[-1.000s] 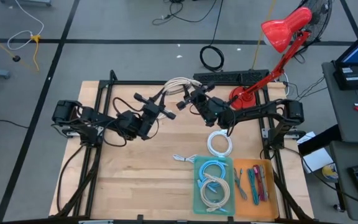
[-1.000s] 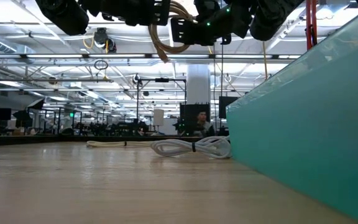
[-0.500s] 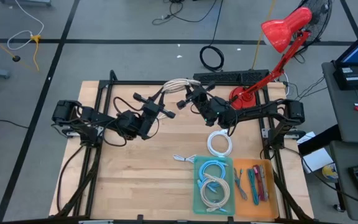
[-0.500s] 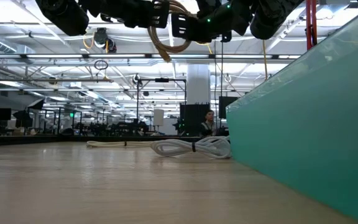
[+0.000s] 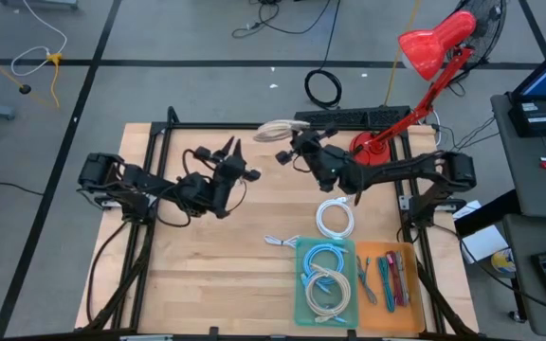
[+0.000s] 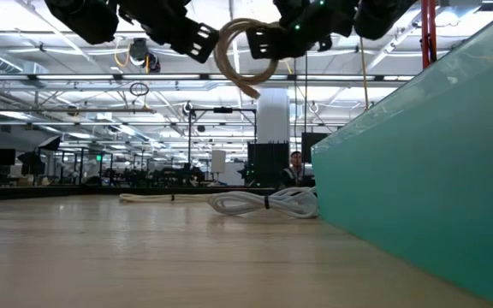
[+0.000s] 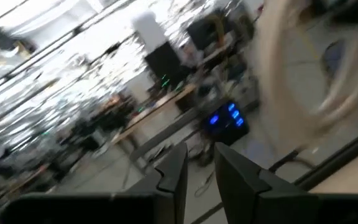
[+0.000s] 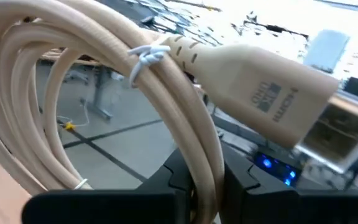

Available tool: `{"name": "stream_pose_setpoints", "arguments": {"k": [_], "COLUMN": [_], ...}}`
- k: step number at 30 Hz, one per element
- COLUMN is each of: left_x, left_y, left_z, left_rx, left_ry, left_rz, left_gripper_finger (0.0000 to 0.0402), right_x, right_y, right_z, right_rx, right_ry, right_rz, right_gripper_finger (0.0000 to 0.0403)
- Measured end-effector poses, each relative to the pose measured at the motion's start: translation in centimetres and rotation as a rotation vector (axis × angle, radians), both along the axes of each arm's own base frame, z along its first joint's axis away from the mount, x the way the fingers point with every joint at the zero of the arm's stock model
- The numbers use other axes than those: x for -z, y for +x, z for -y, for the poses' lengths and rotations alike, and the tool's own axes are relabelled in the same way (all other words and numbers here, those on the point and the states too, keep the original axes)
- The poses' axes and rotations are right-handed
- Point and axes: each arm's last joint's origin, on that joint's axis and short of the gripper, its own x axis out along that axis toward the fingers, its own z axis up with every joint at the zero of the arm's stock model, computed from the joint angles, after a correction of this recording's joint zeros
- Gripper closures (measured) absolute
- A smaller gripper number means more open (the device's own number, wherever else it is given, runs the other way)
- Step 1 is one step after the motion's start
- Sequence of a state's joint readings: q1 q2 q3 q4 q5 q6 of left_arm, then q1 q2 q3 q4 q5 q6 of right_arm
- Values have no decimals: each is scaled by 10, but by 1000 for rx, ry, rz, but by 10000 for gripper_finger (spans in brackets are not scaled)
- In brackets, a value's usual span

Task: Pick & Place USB Port
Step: Put the brown charger cable into the blue bin

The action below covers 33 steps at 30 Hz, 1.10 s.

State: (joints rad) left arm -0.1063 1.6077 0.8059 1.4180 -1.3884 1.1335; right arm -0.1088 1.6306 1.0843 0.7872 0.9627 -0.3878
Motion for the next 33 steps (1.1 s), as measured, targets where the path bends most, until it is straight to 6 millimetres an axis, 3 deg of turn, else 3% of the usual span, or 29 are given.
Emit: {"name": "stream_pose_setpoints", "arguments": {"k": [10, 14, 19, 26, 33], "left_x": [7, 13, 15, 15, 17], "left_y": [-13, -17, -17, -17, -15], "left_z": [-4, -6, -8, -8, -9], "left_rx": [-58, -65, -73, -65, -52], "left_ry": [-39, -42, -45, -40, -37], "left_rz": [-5, -9, -3, -4, -1], "left_gripper_finger": [317, 317, 317, 316, 316], "right_x": [-26, -40, -56, -45, -18], "right_y": [-38, -72, -121, -160, -162], "right_z": [-26, -48, -63, -87, -114], "right_rx": [-45, -155, -390, -527, -351], "right_ry": [132, 266, 613, 1235, 1520], "right_rz": [-71, -58, 78, 66, -112], "right_gripper_finger": [375, 375, 375, 375, 375]}}
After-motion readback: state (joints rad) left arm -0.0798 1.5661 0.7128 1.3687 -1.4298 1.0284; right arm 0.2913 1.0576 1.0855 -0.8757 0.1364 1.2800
